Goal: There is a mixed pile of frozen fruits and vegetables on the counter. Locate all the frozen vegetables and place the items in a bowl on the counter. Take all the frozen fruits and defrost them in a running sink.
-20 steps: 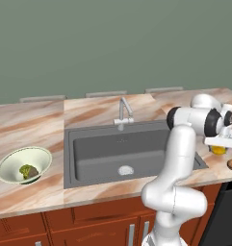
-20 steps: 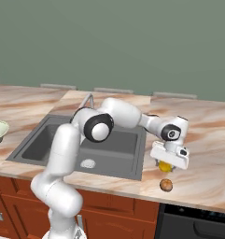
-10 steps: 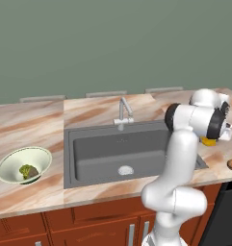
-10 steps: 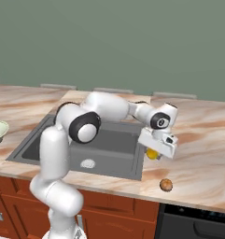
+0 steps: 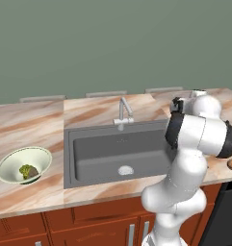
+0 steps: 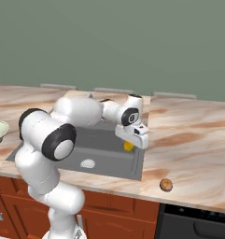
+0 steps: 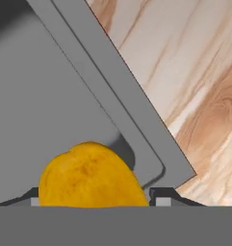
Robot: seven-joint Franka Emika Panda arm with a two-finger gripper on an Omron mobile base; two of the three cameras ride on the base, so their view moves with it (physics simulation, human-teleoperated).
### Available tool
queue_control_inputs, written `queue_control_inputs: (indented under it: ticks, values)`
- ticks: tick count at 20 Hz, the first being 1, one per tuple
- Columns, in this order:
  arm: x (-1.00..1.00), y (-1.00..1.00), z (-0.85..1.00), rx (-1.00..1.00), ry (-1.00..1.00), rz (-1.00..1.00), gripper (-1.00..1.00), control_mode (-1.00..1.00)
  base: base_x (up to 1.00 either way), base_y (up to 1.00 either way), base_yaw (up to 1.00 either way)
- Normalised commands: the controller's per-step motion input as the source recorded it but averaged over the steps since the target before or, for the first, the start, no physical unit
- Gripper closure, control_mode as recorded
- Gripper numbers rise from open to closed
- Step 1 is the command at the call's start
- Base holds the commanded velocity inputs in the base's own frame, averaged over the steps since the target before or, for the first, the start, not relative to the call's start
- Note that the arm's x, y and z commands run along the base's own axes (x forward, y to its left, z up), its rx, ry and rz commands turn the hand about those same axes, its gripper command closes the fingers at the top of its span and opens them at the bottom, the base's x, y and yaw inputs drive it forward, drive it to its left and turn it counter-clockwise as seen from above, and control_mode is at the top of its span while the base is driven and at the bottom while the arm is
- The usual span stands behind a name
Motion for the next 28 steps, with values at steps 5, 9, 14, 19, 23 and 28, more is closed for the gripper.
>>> queue_control_inputs:
  ticks: [5, 9, 14, 19, 23, 28]
  values:
    - [0.20, 1.00, 0.00, -0.30, 0.00, -0.07, 1.00, -1.00, 0.00, 0.00, 0.00]
    - [0.55, 0.98, -0.11, -0.14, 0.01, -0.02, 1.00, -1.00, 0.00, 0.00, 0.00]
    - [0.68, 0.70, -0.64, 0.02, 0.08, -0.03, 1.00, -1.00, 0.00, 0.00, 0.00]
    - [0.69, 0.33, -0.78, 0.15, 0.04, -0.06, 1.00, -1.00, 0.00, 0.00, 0.00]
    - [0.49, 0.06, -0.44, 0.04, 0.00, -0.04, 1.00, -1.00, 0.00, 0.00, 0.00]
    - [0.26, 0.00, -0.15, -0.01, 0.00, 0.00, 1.00, -1.00, 0.00, 0.00, 0.00]
